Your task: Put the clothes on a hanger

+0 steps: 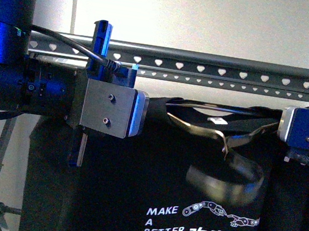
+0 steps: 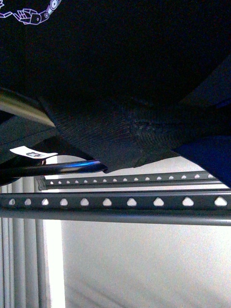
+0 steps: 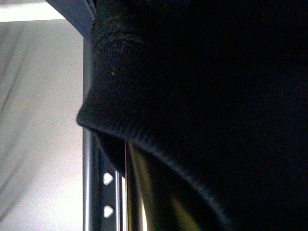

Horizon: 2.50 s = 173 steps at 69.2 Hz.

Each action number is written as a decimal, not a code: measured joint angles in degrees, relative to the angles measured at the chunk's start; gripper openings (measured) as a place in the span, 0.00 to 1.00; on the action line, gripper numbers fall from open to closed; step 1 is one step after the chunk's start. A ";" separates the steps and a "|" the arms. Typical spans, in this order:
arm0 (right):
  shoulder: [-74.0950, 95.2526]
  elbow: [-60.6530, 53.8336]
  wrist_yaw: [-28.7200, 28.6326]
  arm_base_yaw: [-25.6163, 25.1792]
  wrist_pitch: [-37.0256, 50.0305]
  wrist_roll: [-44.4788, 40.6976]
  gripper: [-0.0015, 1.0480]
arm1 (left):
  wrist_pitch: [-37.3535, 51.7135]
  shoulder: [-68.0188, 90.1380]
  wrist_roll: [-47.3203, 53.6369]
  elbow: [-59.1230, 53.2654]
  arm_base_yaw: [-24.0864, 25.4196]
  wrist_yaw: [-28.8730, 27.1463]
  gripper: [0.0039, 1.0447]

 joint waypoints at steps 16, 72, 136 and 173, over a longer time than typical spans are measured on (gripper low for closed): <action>0.00 -0.94 -0.76 -0.72 -1.18 1.57 0.08 | 0.07 0.00 0.00 0.00 -0.02 0.17 0.40; -5.64 -0.79 3.17 -3.23 -35.58 28.04 0.07 | 0.31 -0.02 0.00 0.00 -0.04 0.33 0.94; -11.34 6.19 -10.36 -15.93 -50.23 84.41 0.05 | 0.33 0.00 -0.09 0.02 -0.07 -0.92 0.94; -8.44 11.52 -8.63 -12.96 -52.63 100.56 0.05 | 0.33 0.00 -0.09 0.02 -0.07 -1.66 0.94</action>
